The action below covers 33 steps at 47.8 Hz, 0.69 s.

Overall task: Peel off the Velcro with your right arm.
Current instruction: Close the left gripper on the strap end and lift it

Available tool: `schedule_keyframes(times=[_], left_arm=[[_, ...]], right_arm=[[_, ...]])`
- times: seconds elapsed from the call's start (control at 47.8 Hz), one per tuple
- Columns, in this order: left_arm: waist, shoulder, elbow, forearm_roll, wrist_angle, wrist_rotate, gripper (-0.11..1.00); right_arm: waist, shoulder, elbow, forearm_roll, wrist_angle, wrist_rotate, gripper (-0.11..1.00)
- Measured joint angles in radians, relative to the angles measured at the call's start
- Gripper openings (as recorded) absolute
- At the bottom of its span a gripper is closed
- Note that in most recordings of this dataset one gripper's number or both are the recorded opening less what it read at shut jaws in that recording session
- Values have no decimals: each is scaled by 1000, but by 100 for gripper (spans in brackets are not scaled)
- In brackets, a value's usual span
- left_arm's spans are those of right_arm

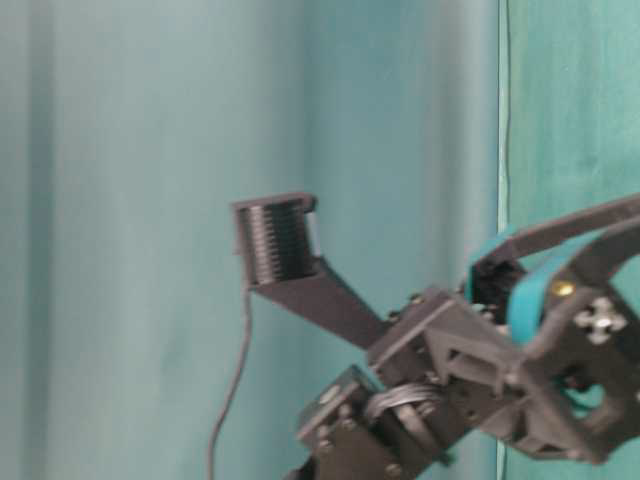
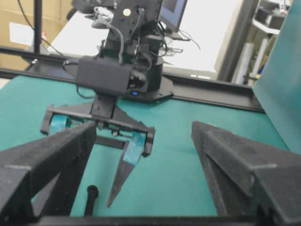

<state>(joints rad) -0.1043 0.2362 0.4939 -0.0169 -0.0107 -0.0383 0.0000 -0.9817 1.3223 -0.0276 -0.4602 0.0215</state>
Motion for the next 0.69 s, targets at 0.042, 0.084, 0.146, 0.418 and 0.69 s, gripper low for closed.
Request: schedule_keyframes(times=[0.042,0.084,0.146,0.418,0.69], left_arm=[[2,12,0,0,-6,-2,95],[2,23,0,0,-11,-2,95],[5,40,0,0,-18,0,95],[11,92,-9,0,-58,-2,95],[20,106,-11,0,-63,0,77]], right_arm=[[2,0,-2,0,0,0,59],[0,0,0,0,0,0,59],[0,2,0,0,0,0,59],[2,0,3,0,0,0,59],[2,0,3,0,0,0,59]])
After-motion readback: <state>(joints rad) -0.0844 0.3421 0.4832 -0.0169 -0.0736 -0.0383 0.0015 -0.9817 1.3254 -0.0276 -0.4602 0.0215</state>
